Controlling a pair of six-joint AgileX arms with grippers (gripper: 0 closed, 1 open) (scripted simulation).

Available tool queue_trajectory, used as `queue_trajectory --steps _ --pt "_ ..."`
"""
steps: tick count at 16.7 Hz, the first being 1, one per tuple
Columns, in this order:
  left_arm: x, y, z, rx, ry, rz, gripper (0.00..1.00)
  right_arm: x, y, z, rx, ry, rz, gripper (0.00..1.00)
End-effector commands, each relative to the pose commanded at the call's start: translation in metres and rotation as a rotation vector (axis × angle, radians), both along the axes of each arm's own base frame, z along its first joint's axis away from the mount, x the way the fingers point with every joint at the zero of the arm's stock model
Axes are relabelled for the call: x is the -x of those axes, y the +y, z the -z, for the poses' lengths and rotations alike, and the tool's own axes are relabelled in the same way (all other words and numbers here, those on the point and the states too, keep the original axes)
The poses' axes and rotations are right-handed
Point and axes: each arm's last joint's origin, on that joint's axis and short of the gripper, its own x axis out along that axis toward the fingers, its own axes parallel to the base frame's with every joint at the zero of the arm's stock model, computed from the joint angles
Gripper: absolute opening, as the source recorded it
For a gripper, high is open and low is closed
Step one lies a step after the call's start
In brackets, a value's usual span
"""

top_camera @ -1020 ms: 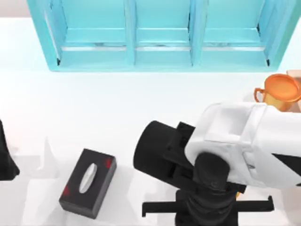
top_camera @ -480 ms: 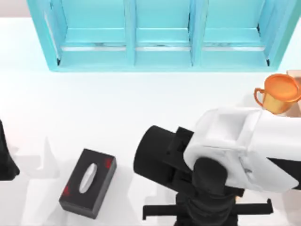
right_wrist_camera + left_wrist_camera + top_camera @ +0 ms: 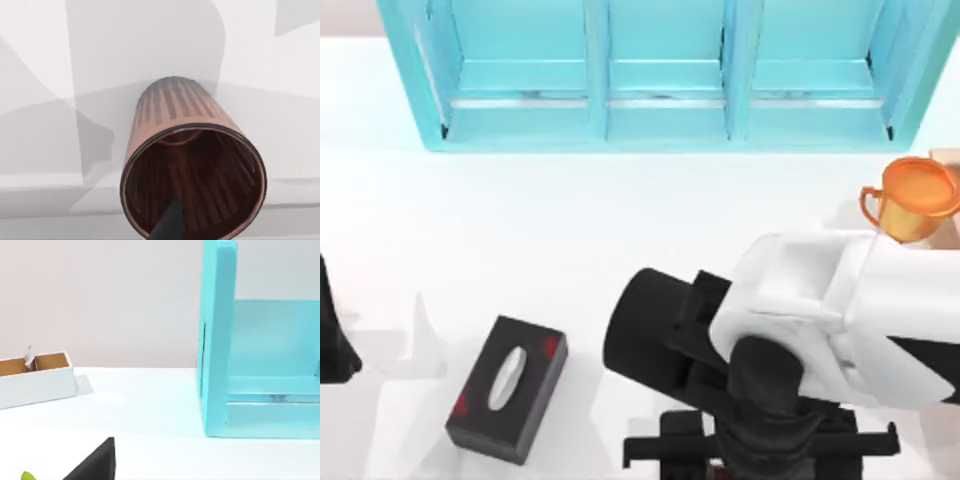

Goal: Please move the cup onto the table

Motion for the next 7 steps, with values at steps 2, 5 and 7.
queue_trajectory --steps 2,5,7 --pt "0.0 0.0 0.0 0.0 0.0 0.0 1.0 0.0 0.0 0.0 0.0 0.0 0.0 1.0" --pt "0.0 0.0 0.0 0.0 0.0 0.0 1.0 0.0 0.0 0.0 0.0 0.0 0.0 1.0" --pt "0.0 0.0 0.0 0.0 0.0 0.0 1.0 0.0 0.0 0.0 0.0 0.0 0.0 1.0"
